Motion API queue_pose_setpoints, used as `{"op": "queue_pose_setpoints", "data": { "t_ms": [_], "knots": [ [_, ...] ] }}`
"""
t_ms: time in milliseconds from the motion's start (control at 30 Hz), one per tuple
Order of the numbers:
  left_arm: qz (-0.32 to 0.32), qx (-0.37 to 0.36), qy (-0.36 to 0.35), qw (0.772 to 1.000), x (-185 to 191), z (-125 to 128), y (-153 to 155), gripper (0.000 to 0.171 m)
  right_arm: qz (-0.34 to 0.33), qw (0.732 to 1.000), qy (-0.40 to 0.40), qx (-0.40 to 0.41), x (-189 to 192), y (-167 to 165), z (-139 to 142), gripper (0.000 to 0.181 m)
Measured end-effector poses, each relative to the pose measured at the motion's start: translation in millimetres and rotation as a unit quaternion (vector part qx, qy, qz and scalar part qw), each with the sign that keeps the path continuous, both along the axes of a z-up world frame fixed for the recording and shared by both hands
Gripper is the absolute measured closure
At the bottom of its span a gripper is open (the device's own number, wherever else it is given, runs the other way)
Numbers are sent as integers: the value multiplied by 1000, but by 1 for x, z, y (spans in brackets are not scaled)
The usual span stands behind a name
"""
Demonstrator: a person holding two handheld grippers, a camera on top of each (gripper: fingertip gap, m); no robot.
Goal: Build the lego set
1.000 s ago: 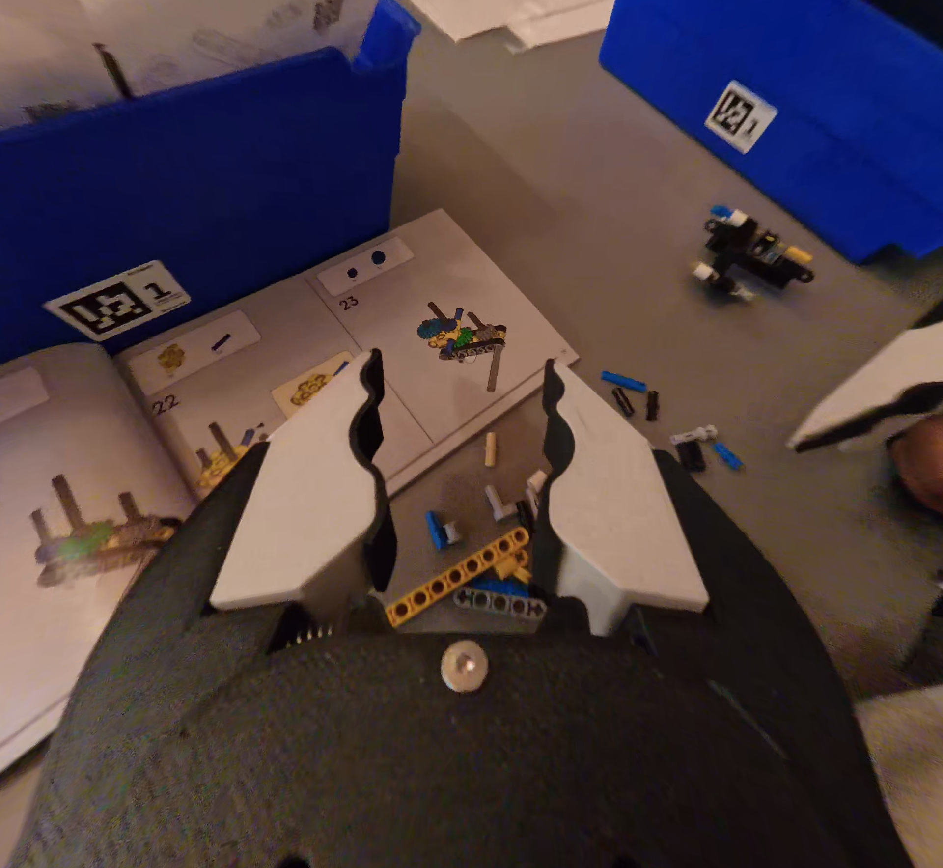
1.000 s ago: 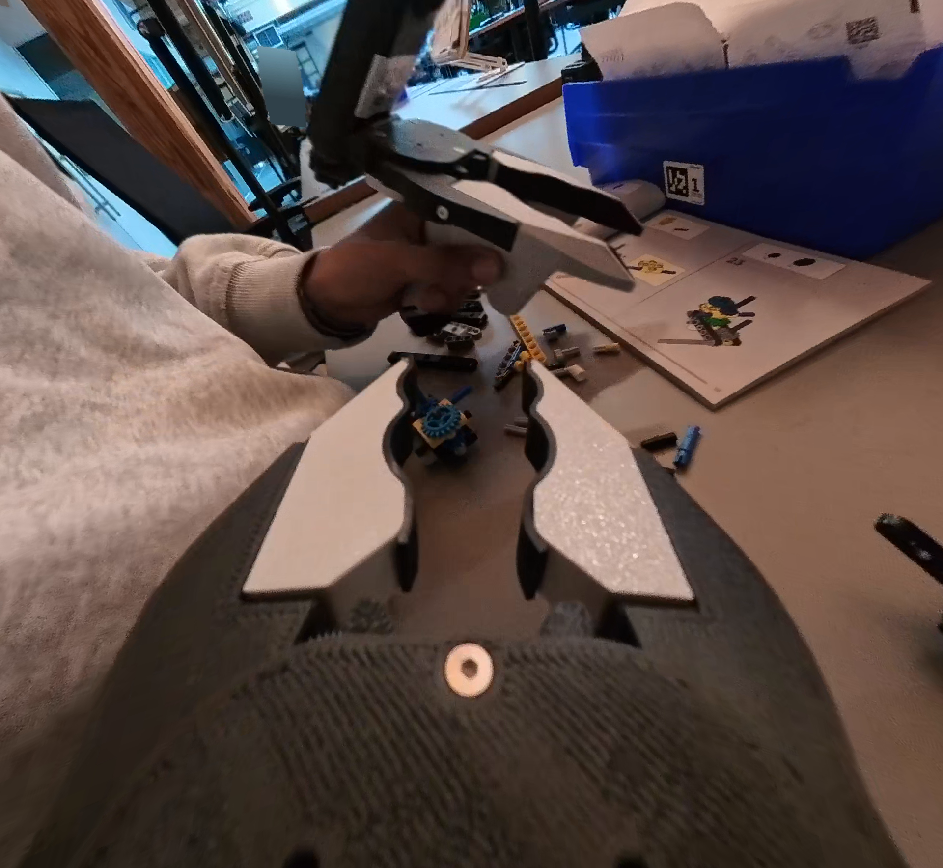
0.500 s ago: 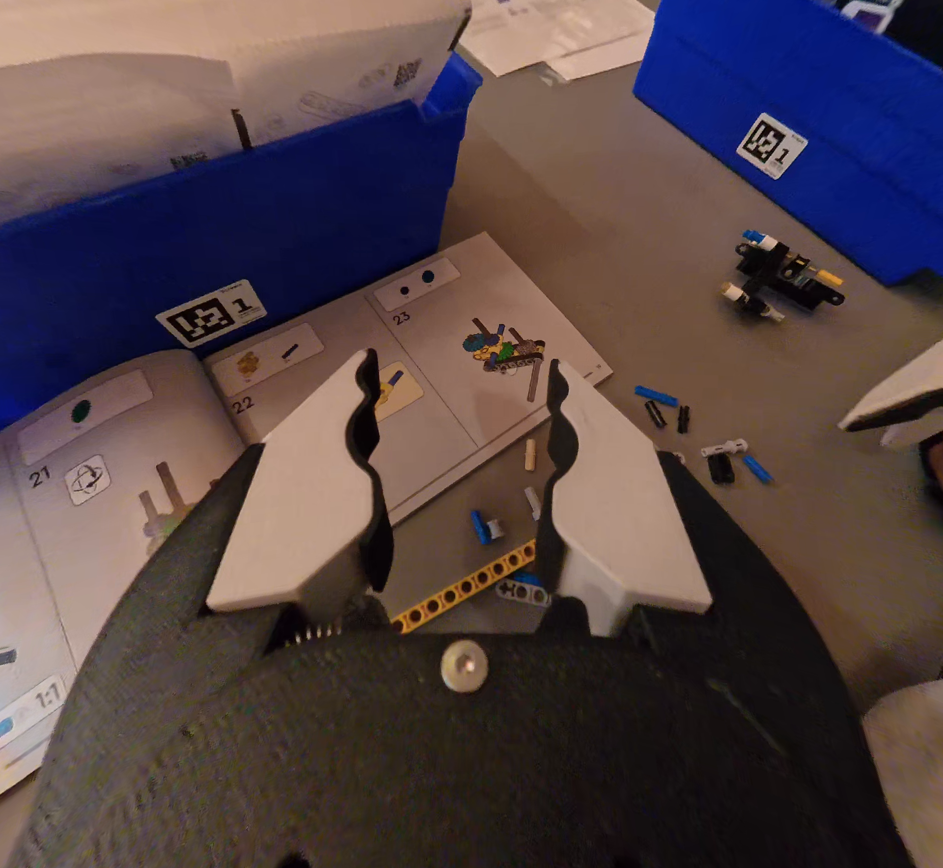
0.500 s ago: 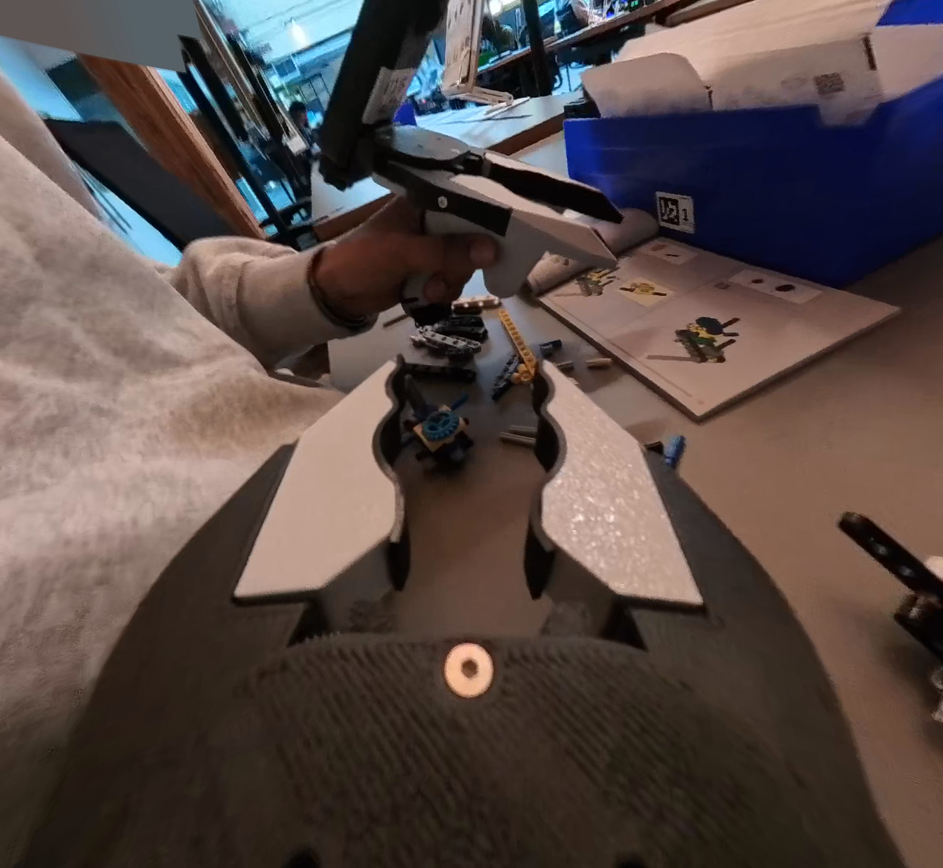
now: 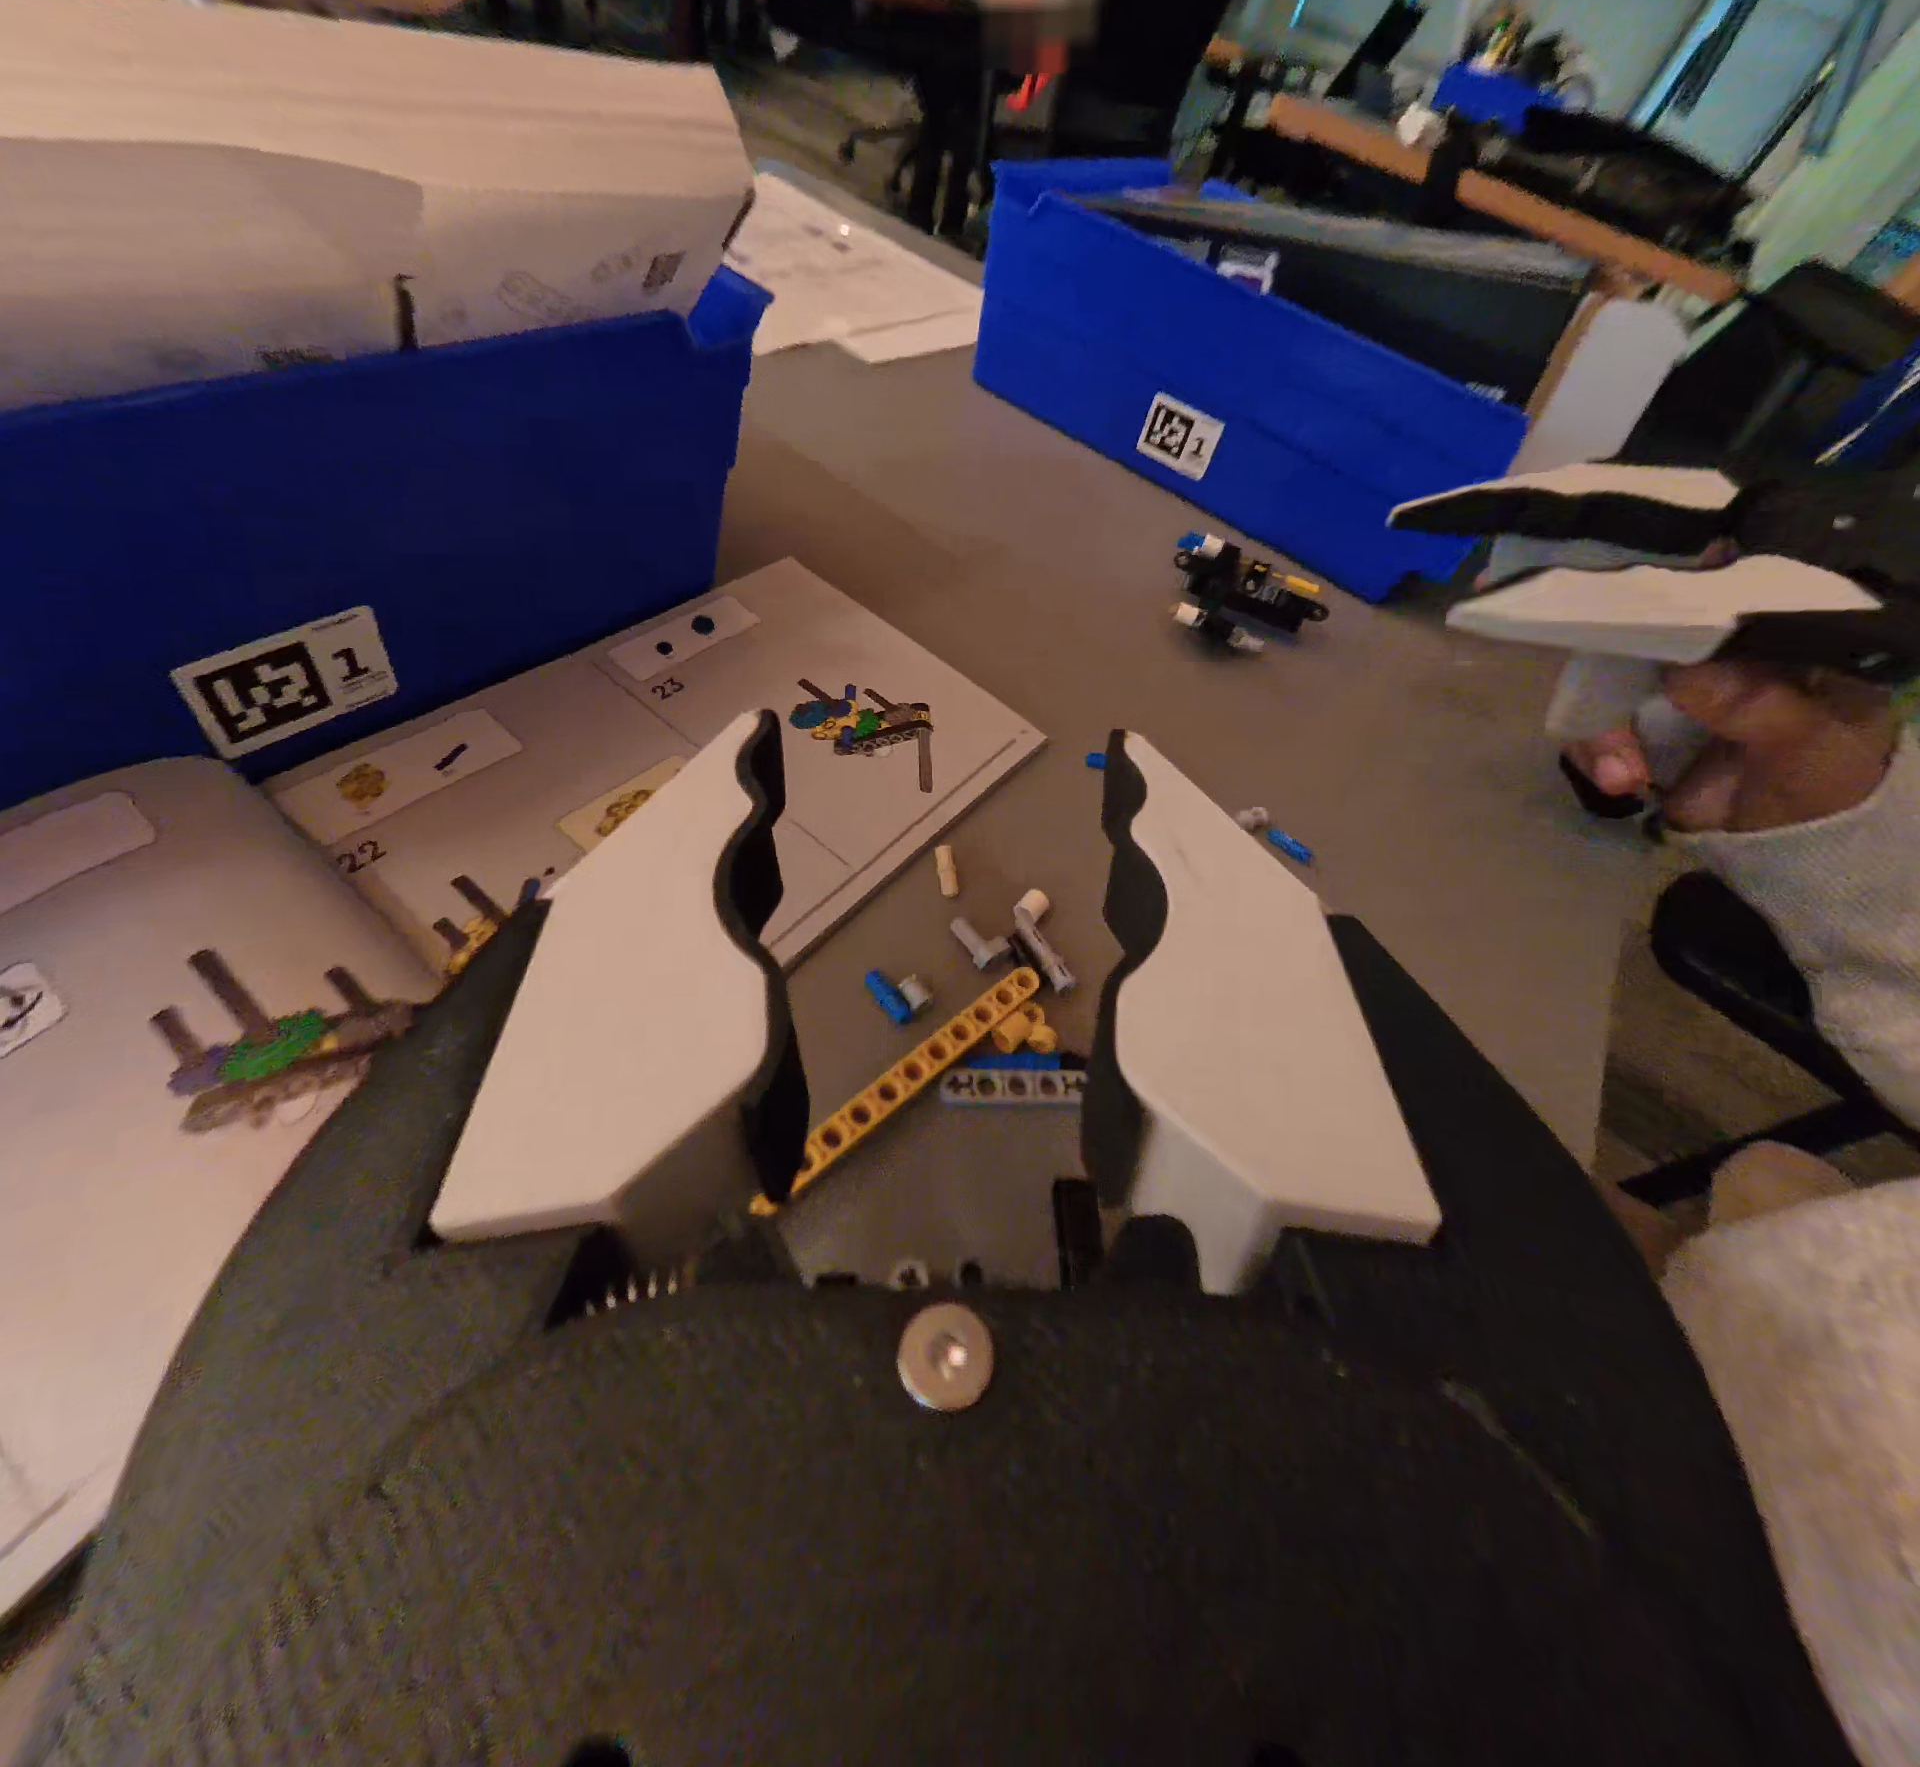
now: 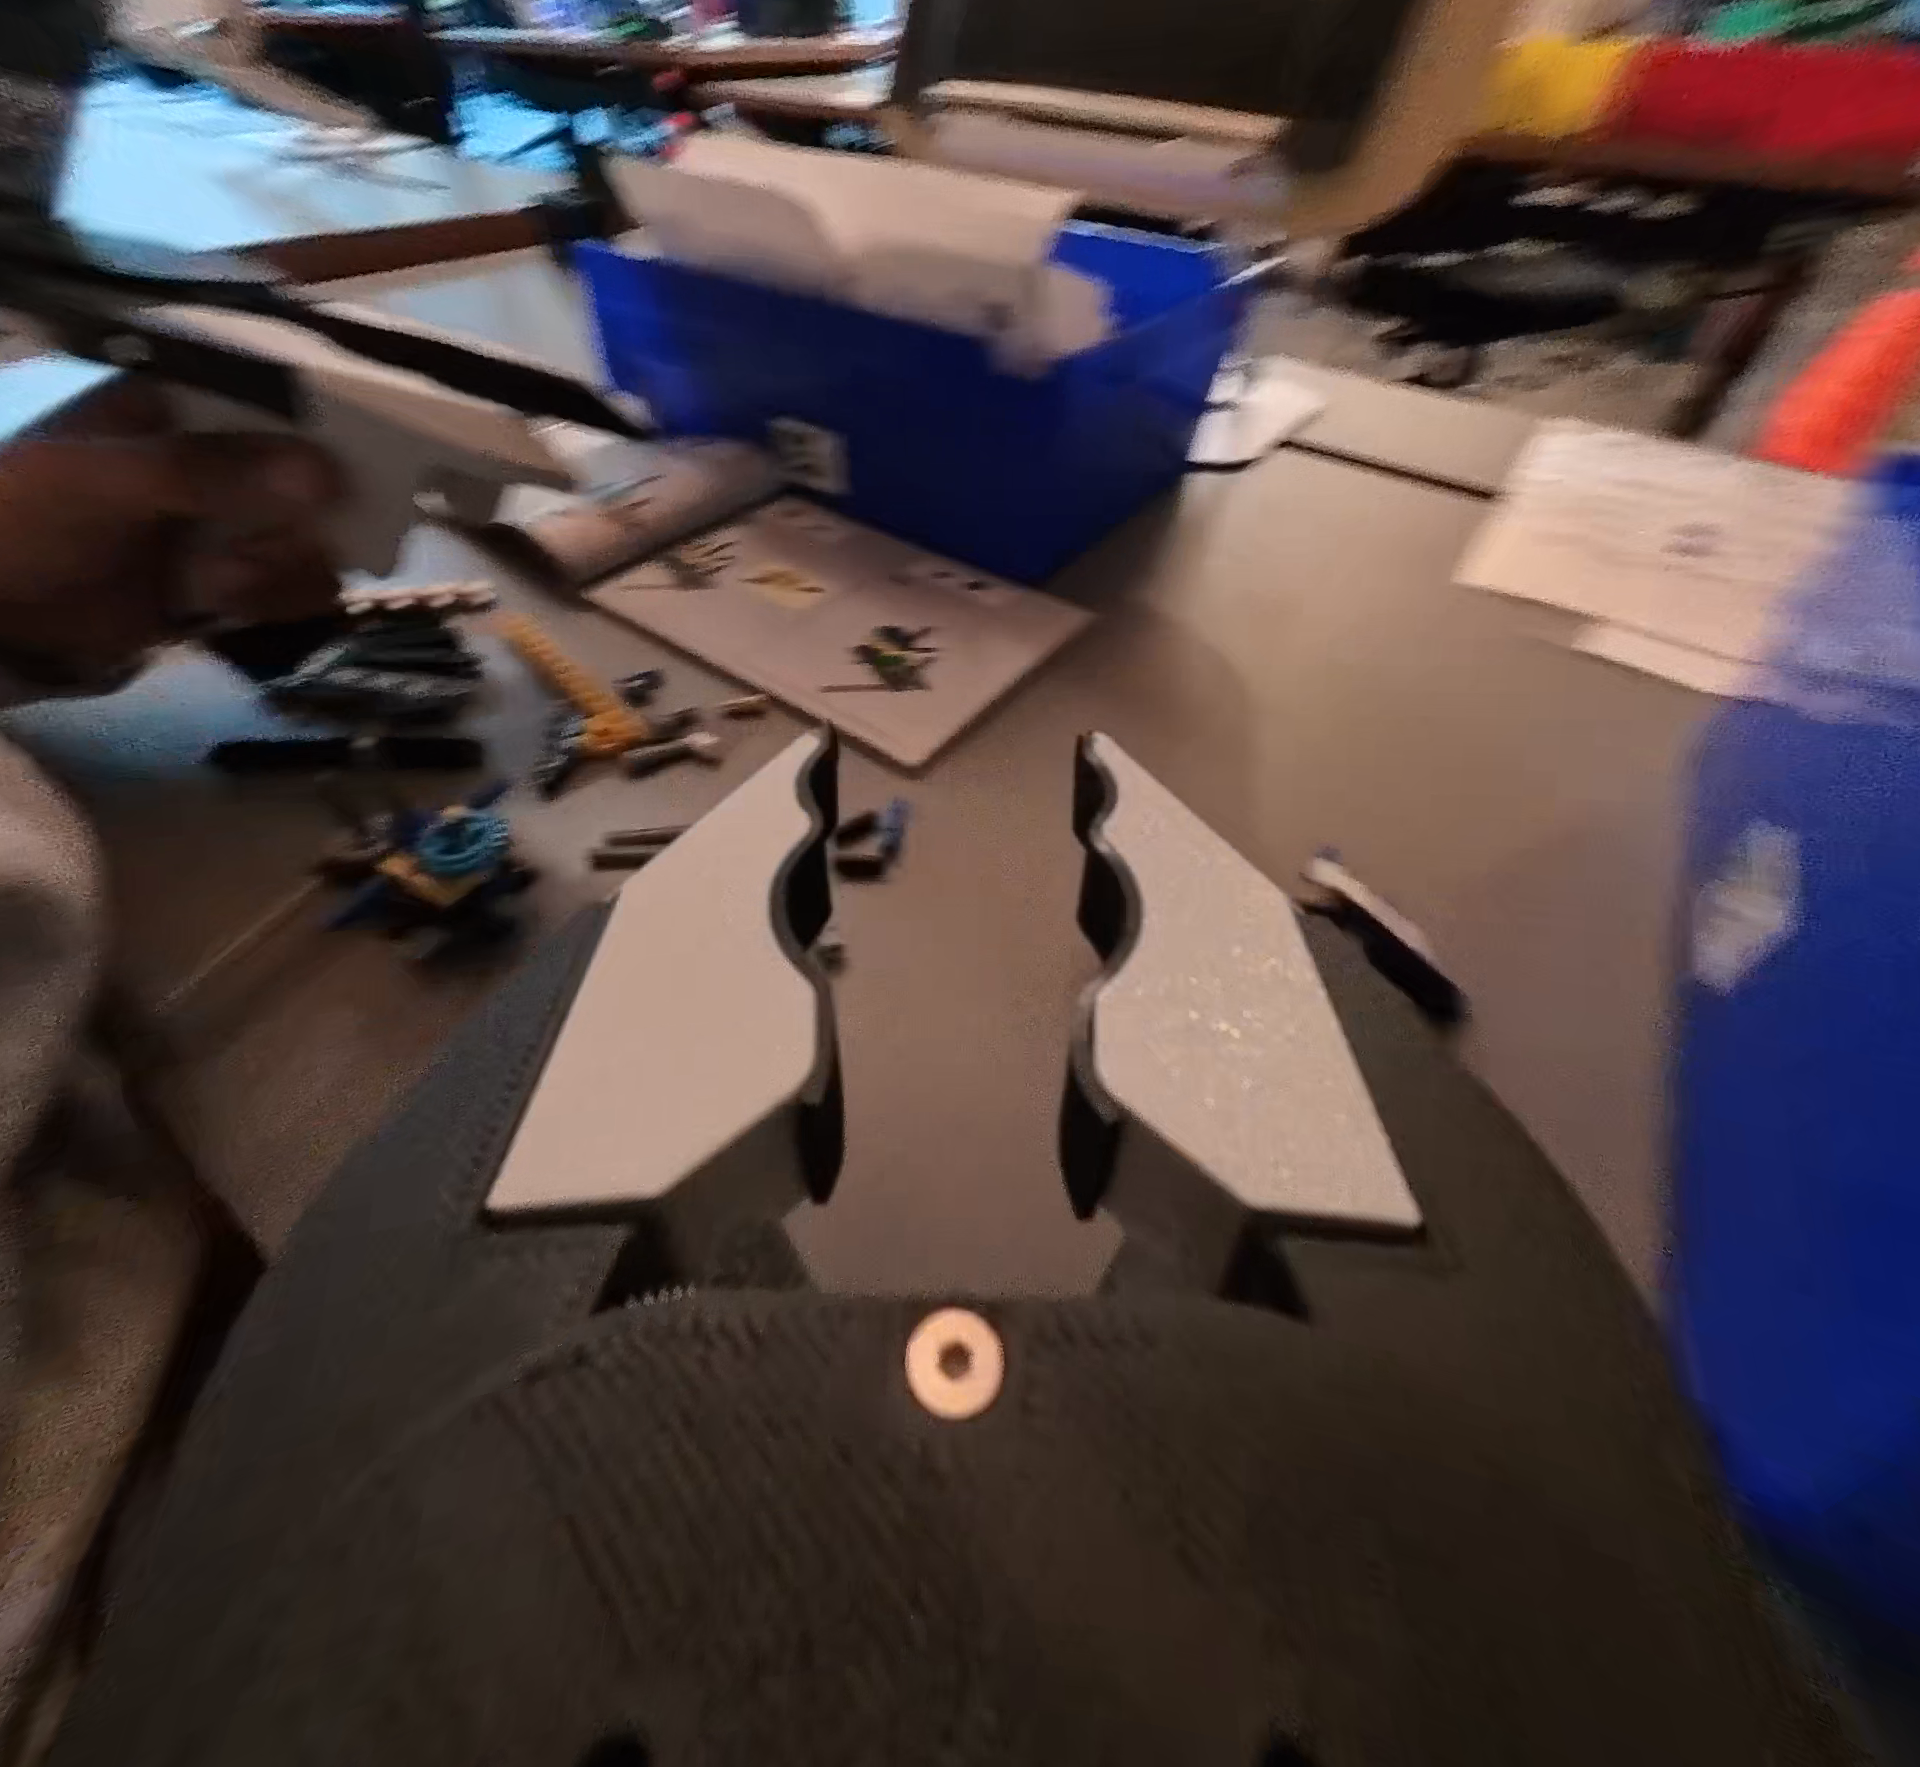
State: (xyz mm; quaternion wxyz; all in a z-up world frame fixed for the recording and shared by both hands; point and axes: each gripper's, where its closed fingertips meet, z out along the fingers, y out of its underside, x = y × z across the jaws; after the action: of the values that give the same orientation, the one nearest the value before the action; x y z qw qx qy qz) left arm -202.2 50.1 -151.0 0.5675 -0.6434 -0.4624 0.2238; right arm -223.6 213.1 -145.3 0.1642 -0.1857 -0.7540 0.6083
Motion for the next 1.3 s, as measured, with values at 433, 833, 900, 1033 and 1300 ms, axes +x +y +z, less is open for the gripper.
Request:
{"op": "queue_pose_setpoints", "data": {
  "t_ms": [433, 833, 900, 1033, 1300],
  "knots": [
    [-6, 124, 31, 992, 22, 21, -46, 87, -95, 992, -50, -66, 47, 2, 3, 132],
    [30, 94, 28, 995, 12, 13, -49, 97, -3, 994, -108, -13, 91, -64, -46, 125],
    [32, 94, 27, 995, 13, 13, -50, 98, 1, 993, -114, -11, 93, -66, -48, 127],
    [29, 97, 26, 994, 14, 13, -52, 98, 15, 992, -122, 9, 100, -75, -53, 127],
    [1, 140, 11, 990, 18, 13, -47, 98, 3, 991, -114, 69, 97, -88, -65, 140]
  ]
}}
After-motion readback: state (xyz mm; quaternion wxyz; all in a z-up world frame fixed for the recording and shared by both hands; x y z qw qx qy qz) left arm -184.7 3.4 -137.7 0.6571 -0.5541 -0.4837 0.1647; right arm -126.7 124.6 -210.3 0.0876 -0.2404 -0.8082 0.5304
